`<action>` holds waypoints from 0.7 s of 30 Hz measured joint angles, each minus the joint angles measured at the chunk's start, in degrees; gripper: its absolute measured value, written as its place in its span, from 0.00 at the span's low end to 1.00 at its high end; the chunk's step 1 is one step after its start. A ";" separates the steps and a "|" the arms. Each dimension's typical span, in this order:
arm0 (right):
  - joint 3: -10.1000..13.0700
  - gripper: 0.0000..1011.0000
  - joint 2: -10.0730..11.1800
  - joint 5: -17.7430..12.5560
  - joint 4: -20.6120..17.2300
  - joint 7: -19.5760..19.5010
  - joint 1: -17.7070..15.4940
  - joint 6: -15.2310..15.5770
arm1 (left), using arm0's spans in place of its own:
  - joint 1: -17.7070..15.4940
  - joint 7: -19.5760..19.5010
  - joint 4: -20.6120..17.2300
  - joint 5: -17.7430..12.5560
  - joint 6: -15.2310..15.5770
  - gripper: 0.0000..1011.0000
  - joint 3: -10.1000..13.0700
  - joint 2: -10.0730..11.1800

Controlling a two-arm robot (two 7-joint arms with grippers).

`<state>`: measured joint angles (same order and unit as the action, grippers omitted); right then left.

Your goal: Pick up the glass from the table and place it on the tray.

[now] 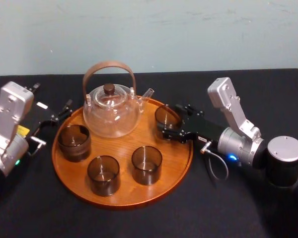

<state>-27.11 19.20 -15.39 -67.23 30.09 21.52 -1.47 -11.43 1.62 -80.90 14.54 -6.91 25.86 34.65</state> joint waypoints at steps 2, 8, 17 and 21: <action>-0.05 0.89 -0.03 0.12 0.09 -0.04 -0.10 -0.10 | 0.00 0.00 0.00 0.00 0.00 0.99 0.00 0.00; -0.11 0.89 -0.07 0.26 0.19 -0.12 -0.16 -0.11 | 0.00 0.00 0.00 0.01 0.00 0.99 0.00 0.00; -0.06 0.89 -0.04 0.20 0.11 -0.15 -0.18 -0.10 | 0.00 0.00 0.00 0.00 0.00 0.99 0.00 0.00; -0.04 0.89 -0.02 0.17 0.09 -0.15 -0.18 -0.09 | 0.00 0.00 0.00 0.00 0.00 0.99 0.00 0.00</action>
<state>-27.14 19.18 -15.22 -67.14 29.94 21.34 -1.56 -11.43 1.62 -80.90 14.55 -6.91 25.86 34.64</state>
